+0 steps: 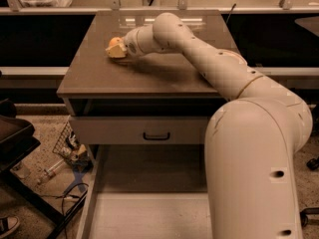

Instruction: Place orange into middle drawer

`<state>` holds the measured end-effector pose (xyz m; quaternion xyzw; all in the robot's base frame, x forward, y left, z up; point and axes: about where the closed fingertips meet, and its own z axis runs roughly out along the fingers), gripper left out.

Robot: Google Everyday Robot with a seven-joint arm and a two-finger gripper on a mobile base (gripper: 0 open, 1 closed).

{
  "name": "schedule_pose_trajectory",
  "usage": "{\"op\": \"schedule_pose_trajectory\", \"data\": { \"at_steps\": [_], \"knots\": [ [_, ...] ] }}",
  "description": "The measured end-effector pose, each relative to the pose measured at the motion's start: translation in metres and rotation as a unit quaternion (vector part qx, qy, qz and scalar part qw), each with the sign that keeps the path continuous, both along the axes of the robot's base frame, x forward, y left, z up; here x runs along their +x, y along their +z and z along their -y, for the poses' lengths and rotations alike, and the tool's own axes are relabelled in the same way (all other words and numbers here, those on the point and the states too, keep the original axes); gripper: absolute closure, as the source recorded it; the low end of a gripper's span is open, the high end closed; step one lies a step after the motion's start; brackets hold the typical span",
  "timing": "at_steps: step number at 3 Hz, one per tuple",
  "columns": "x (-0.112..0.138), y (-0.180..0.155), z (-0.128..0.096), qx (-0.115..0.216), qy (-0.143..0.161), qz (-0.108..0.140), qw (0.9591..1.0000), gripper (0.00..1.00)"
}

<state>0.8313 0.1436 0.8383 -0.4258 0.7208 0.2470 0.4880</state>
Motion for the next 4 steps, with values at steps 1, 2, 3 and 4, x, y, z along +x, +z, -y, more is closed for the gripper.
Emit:
{"op": "schedule_pose_trajectory", "data": {
  "at_steps": [1, 2, 3, 4],
  "knots": [
    [-0.014, 0.036, 0.002, 0.016, 0.006, 0.028, 0.9995, 1.0],
    [-0.067, 0.108, 0.03, 0.048, -0.003, 0.075, 0.996, 1.0],
    [-0.136, 0.14, 0.059, 0.054, -0.016, 0.088, 0.9945, 1.0],
    [-0.23, 0.098, 0.104, 0.031, -0.033, 0.019, 0.9988, 1.0]
  ]
}}
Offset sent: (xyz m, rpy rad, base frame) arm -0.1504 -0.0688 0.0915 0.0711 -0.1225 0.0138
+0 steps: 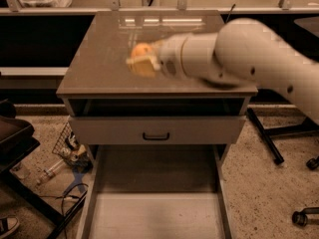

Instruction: Place orange into middle drawer

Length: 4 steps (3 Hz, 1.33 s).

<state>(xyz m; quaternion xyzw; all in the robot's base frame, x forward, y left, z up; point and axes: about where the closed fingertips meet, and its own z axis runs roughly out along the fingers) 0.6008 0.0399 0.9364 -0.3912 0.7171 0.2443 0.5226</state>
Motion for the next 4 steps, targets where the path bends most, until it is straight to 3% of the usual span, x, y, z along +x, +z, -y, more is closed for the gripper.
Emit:
{"op": "schedule_pose_trajectory", "data": {
  "at_steps": [1, 2, 3, 4],
  "knots": [
    [-0.057, -0.092, 0.055, -0.029, -0.023, -0.089, 0.9954, 1.0],
    [-0.121, -0.201, 0.086, -0.077, -0.01, -0.183, 0.98, 1.0],
    [-0.121, -0.201, 0.085, -0.077, -0.009, -0.183, 0.98, 1.0],
    [-0.112, -0.234, 0.087, -0.067, -0.007, -0.198, 0.9779, 1.0]
  ]
}}
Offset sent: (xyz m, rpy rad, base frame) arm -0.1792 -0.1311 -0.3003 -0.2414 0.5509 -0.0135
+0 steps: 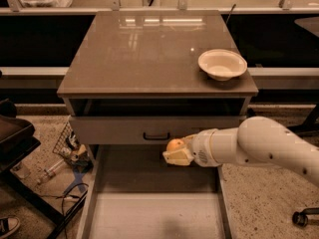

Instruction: Place orange into middle drawer

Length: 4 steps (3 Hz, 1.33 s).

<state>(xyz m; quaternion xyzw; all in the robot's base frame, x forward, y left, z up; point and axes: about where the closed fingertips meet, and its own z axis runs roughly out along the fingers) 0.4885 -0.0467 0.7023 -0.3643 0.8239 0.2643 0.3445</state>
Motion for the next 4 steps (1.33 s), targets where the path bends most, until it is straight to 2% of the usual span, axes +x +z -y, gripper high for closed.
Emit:
{"op": "schedule_pose_trajectory", "data": {
  "at_steps": [1, 2, 3, 4],
  "knots": [
    [0.021, -0.128, 0.022, -0.01, 0.034, -0.038, 0.9986, 1.0],
    [0.025, -0.214, 0.036, -0.026, 0.083, -0.062, 0.9943, 1.0],
    [0.013, -0.28, 0.04, -0.038, 0.126, -0.06, 0.9895, 1.0],
    [-0.001, -0.328, 0.036, -0.073, 0.158, -0.056, 0.9833, 0.99]
  ]
}}
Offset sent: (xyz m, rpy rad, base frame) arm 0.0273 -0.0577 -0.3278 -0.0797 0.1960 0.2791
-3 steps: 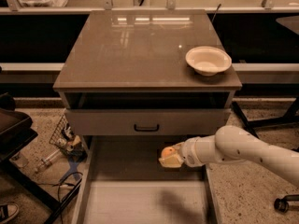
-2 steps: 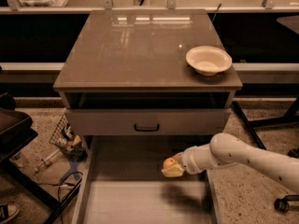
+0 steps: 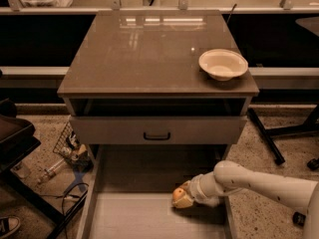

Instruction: Place orange into middle drawer

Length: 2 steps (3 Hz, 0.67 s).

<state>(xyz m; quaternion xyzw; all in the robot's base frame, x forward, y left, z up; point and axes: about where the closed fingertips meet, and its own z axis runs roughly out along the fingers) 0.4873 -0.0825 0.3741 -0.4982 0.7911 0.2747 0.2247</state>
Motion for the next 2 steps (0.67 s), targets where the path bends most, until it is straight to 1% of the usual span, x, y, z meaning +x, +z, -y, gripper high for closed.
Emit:
{"op": "schedule_pose_trajectory", "data": {
  "at_steps": [1, 2],
  "knots": [
    [0.001, 0.0036, -0.0009, 0.005, -0.002, -0.001, 1.0, 0.7],
    [0.0001, 0.0026, -0.002, 0.005, -0.001, -0.002, 1.0, 0.47]
  ]
}}
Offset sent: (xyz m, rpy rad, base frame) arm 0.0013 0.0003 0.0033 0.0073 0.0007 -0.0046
